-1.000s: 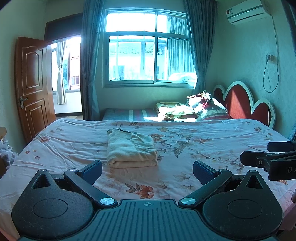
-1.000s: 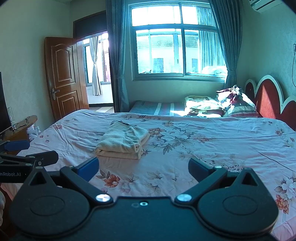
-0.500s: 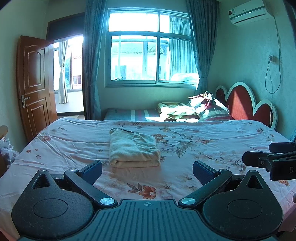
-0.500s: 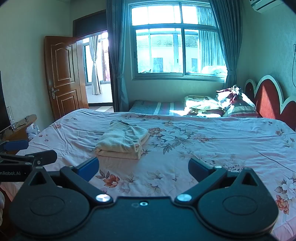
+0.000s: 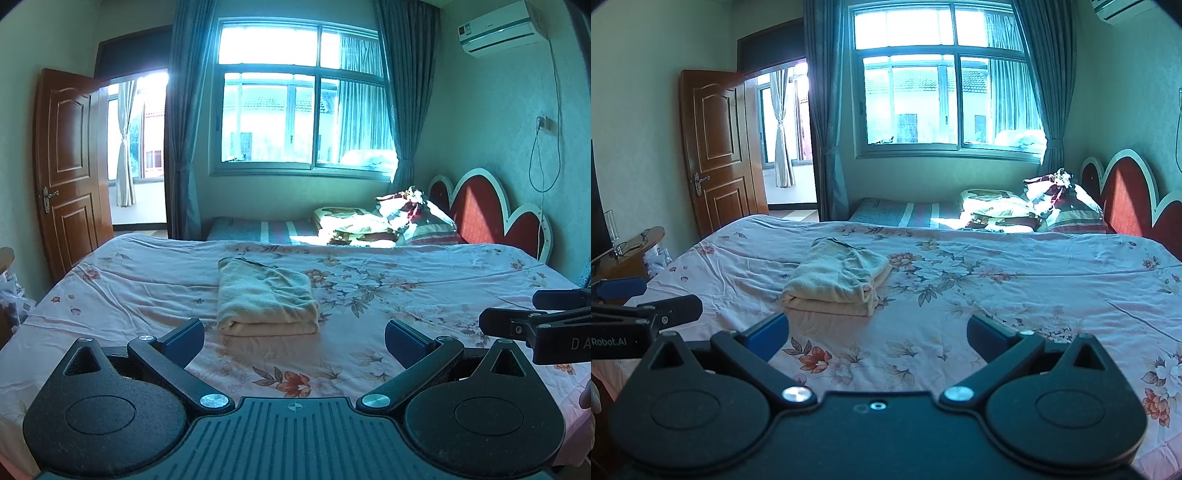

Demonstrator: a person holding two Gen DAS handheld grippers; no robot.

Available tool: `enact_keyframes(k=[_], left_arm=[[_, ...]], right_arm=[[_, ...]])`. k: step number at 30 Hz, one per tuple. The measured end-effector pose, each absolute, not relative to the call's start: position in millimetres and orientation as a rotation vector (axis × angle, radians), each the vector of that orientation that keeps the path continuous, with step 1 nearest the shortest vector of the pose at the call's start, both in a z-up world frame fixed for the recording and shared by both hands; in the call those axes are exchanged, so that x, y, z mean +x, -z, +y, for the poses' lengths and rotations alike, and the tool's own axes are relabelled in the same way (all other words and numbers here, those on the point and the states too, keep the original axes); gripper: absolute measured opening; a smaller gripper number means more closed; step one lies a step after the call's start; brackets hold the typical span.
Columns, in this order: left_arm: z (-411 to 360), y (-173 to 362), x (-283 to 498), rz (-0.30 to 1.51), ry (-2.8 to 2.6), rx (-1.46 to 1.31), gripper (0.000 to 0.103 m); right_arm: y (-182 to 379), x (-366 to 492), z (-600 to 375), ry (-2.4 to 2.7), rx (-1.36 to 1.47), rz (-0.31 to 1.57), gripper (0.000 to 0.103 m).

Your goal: Fold small clothes

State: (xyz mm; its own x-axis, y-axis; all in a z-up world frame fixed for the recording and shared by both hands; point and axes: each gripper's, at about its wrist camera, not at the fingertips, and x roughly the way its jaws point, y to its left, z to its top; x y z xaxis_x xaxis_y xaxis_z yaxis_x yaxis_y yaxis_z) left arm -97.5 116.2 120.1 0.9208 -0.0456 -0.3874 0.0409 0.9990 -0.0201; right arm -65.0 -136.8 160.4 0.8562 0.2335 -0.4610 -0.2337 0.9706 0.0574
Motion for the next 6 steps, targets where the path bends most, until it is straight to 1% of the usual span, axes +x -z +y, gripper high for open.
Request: enact_keyframes(k=[6], left_arm=[[115.5, -121.2, -98.3, 0.386, 0.054, -0.012, 0.103]], right_arm=[[-160.7, -64.8, -136.5, -0.247, 0.001, 0.485, 0.102]])
